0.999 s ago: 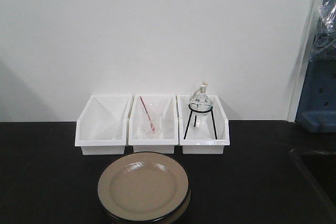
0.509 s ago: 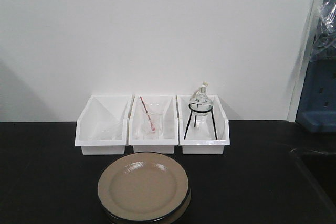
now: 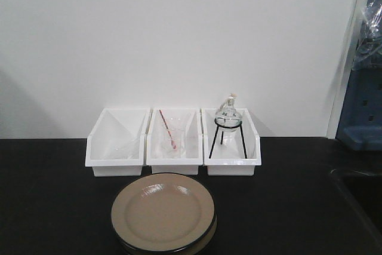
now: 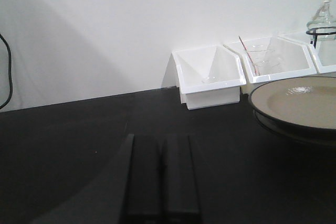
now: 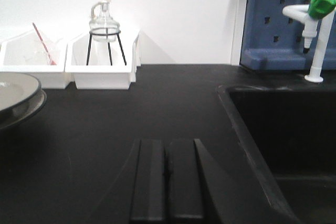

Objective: Arrange circular plates on left workspace

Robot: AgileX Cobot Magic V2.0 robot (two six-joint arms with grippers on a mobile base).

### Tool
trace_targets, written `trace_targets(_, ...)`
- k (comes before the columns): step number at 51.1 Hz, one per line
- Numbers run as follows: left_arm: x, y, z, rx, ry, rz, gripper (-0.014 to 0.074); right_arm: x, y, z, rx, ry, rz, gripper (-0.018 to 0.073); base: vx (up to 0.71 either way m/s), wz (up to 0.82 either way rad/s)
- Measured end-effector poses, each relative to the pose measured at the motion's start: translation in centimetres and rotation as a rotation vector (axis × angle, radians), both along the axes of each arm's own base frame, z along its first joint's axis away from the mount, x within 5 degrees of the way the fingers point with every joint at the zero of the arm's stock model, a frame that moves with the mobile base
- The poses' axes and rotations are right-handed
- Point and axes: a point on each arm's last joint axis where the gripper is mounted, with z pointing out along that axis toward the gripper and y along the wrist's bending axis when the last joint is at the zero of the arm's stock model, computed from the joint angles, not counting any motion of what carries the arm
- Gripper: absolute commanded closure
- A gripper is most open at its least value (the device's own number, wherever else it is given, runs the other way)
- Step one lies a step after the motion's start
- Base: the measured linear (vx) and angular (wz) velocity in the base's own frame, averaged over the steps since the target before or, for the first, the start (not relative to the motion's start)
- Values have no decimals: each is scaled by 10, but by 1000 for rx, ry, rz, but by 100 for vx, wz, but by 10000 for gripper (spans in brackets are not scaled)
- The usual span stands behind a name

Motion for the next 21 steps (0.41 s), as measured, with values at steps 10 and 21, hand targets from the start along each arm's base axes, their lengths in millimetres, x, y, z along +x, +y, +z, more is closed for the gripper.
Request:
trace_targets(10, 0, 0, 0, 1, 1, 0, 597, 0, 0, -2, -1, 18, -1, 564, 0, 0)
trace_targets(21, 0, 0, 0, 1, 1, 0, 597, 0, 0, -2, -1, 19, -1, 564, 0, 0)
